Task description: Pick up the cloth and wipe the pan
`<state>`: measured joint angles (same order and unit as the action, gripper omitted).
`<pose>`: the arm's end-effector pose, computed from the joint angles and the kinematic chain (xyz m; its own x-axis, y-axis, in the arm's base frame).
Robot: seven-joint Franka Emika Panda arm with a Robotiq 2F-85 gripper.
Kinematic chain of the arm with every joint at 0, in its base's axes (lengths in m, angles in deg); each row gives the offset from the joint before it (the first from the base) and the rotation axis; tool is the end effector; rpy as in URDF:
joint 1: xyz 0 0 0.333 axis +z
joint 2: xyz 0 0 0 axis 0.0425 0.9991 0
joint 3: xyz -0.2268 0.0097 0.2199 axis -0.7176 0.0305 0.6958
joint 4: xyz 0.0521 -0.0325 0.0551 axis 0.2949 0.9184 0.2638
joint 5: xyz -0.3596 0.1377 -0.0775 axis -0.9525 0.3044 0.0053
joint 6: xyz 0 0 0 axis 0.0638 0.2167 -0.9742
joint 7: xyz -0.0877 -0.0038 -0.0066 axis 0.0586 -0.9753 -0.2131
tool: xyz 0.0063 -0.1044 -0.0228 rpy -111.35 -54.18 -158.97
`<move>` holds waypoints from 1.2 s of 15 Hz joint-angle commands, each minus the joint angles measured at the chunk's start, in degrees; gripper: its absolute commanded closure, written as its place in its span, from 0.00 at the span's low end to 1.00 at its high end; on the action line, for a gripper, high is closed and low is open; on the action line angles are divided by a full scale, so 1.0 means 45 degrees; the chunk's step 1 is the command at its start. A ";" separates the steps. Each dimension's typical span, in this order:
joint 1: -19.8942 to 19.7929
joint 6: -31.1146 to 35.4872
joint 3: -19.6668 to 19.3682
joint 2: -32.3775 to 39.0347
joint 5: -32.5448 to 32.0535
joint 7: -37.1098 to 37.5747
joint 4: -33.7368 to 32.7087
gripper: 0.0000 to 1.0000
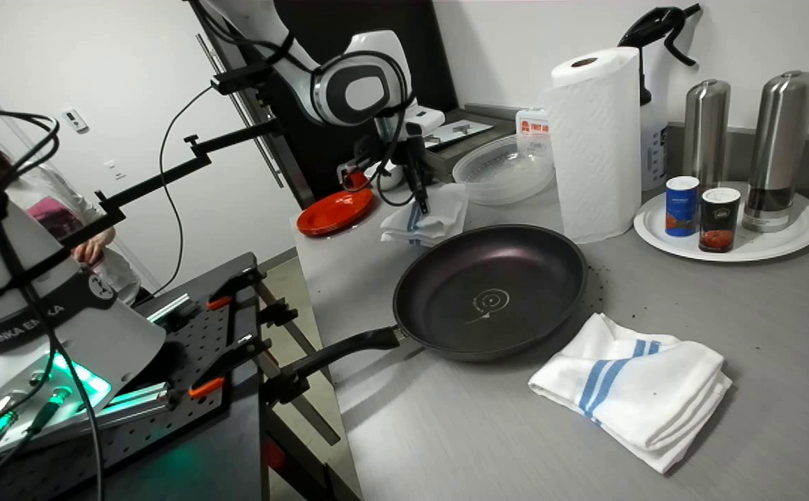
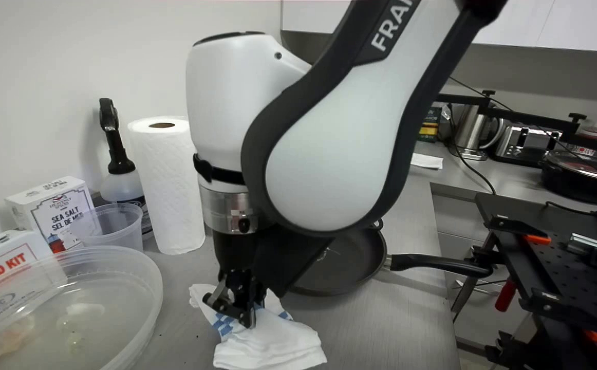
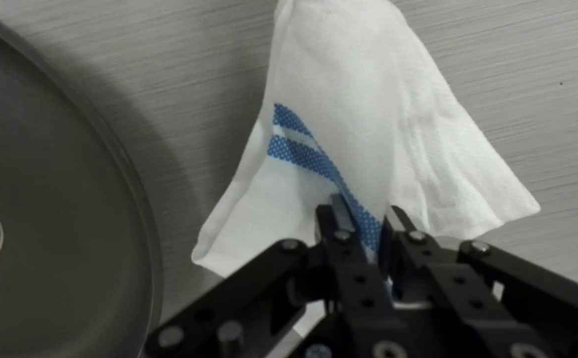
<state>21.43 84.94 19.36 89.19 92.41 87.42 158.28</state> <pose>0.5706 0.1692 0.0814 0.9710 -0.2379 -0.0256 -0.2379 -0.9713 0.0046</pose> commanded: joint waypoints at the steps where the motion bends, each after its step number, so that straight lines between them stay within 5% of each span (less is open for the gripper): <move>1: -0.0357 -0.0369 0.0101 -0.0953 0.0223 -0.0073 0.0420 0.96; 6: -0.2004 -0.0724 0.0821 -0.1239 0.0912 -0.1163 0.0102 0.96; 13: -0.5224 -0.1242 0.2611 -0.1177 0.2504 -0.5127 -0.0002 0.96; 18: -0.5889 -0.1639 0.2527 -0.1346 0.2754 -0.5952 0.0072 0.96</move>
<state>-4.07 79.86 30.43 84.66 103.03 63.09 158.34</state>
